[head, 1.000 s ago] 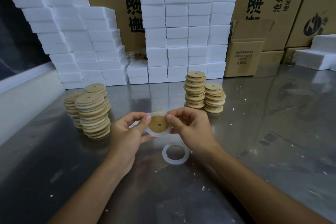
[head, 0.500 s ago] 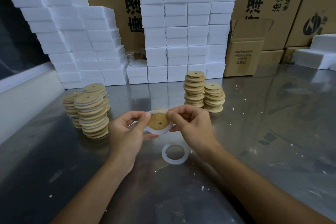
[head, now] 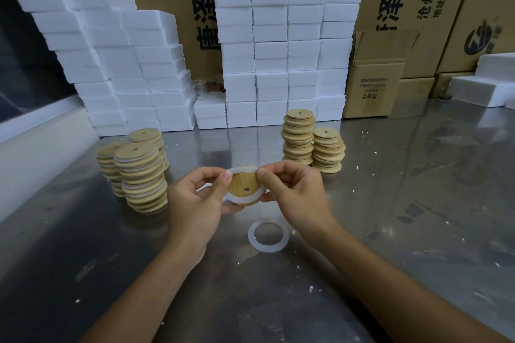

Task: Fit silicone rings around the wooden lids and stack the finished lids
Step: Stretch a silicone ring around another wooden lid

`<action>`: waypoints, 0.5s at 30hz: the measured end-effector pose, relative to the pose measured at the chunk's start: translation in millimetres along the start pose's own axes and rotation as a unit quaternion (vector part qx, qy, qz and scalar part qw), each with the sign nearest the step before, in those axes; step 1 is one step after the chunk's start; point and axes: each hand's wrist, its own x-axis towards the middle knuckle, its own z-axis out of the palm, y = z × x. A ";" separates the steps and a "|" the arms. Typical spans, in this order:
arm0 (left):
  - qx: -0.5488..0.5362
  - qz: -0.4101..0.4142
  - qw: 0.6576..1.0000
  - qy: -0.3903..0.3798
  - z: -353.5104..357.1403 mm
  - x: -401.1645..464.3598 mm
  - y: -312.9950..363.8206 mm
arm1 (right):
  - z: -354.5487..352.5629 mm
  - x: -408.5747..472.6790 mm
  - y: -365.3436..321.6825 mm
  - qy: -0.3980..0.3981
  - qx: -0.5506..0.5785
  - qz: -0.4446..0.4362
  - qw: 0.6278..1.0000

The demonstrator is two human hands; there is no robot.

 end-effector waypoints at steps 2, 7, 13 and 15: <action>0.010 0.005 1.000 -0.003 -0.4 -0.1 0.3 | 0.2 -0.1 0.0 -0.001 -0.002 0.002 1.000; 0.032 0.013 0.999 -0.007 -2.0 0.0 0.6 | -0.6 0.3 -0.4 0.000 -0.005 0.002 1.000; 0.020 -0.010 1.000 -0.010 -2.8 0.0 1.9 | -3.1 2.2 -1.1 0.005 -0.010 0.006 1.000; -0.013 -0.042 0.999 -0.013 -2.7 0.8 3.1 | -5.9 3.1 -2.4 0.000 -0.004 0.014 1.000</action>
